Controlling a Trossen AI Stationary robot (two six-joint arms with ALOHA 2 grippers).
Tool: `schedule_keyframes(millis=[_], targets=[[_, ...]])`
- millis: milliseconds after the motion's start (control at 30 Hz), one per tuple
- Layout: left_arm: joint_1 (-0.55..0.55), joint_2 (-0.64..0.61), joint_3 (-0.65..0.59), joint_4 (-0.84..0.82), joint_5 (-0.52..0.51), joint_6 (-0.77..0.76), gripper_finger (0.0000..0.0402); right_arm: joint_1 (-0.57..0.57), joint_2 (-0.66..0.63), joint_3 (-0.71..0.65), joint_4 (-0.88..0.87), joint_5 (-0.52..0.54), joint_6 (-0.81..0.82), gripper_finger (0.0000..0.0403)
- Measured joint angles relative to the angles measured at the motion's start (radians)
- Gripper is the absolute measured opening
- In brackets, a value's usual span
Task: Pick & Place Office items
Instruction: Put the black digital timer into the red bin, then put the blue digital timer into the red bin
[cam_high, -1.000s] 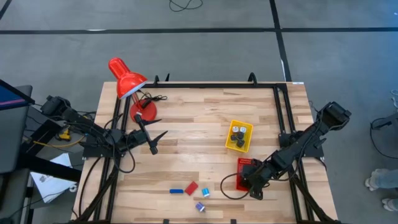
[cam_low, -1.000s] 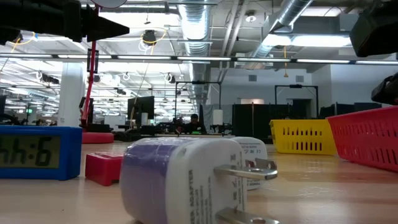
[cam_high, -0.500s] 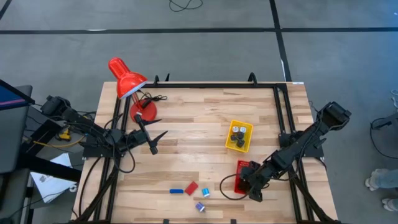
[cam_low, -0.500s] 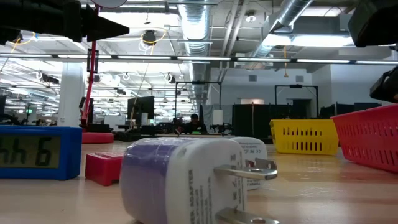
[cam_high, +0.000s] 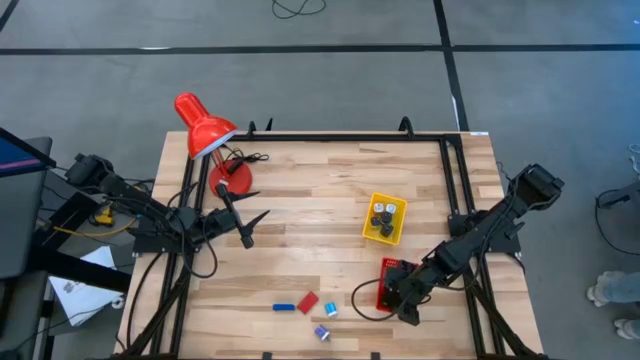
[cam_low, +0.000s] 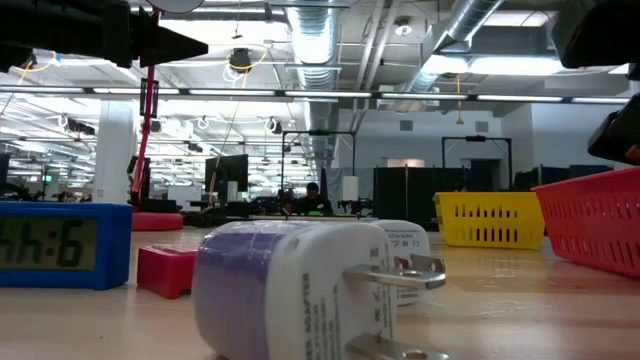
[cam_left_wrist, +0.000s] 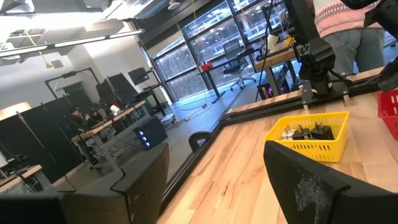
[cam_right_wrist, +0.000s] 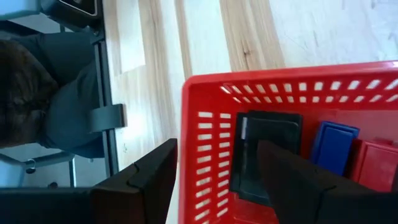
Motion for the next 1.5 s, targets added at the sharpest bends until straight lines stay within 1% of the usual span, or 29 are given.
schedule_keyframes(millis=[333, 533, 667, 733, 833, 933, 1033, 1167, 1267, 1333, 1400, 1433, 1500], targets=[[0.0, 0.0, 0.0, 0.0, 0.0, 0.0, 0.0255, 0.0, -0.003, 0.0, 0.0, -0.003, -0.007, 0.0214], [0.0, 0.0, 0.0, 0.0, 0.0, 0.0, 0.0255, 0.002, -0.036, 0.0, 0.0, -0.003, -0.017, 0.0214], [0.0, 0.0, 0.0, 0.0, 0.0, -0.002, 0.0255, -0.017, -0.055, 0.0, 0.0, -0.003, -0.017, 0.0214], [0.0, 0.0, 0.0, 0.0, 0.0, -0.031, 0.0255, -0.037, -0.059, 0.0, 0.003, -0.003, -0.017, 0.0214], [0.0, 0.0, 0.0, 0.0, 0.007, -0.12, 0.0255, -0.08, -0.059, 0.0, 0.028, 0.001, -0.028, 0.0214], [0.0, 0.0, 0.0, 0.0, 0.079, -0.212, 0.0255, -0.14, -0.059, 0.0, 0.088, 0.003, -0.071, 0.0214], [0.0, 0.0, 0.0, 0.0, 0.213, -0.252, 0.0255, -0.199, -0.059, 0.0, 0.148, 0.004, -0.116, 0.0214], [0.0, 0.0, 0.0, 0.0, 0.414, -0.256, 0.0255, -0.25, -0.059, 0.0, 0.21, 0.005, -0.201, 0.0214], [0.0, 0.0, 0.0, 0.0, 0.539, -0.294, 0.0255, -0.273, -0.059, 0.0, 0.231, 0.045, -0.283, 0.0214], [-0.001, 0.0, 0.0, -0.001, 0.569, -0.361, 0.0255, -0.285, -0.059, 0.0, 0.233, 0.083, -0.312, 0.0214], [0.0, 0.0, 0.0, -0.017, 0.572, -0.46, 0.0255, -0.296, -0.059, 0.0, 0.233, 0.109, -0.314, 0.0214], [-0.001, 0.0, 0.001, -0.045, 0.573, -0.496, 0.0255, -0.303, -0.059, 0.0, 0.233, 0.115, -0.315, 0.0214], [-0.003, 0.0, 0.02, -0.164, 0.577, -0.537, 0.0255, -0.317, -0.059, 0.0, 0.233, 0.118, -0.316, 0.0214]])
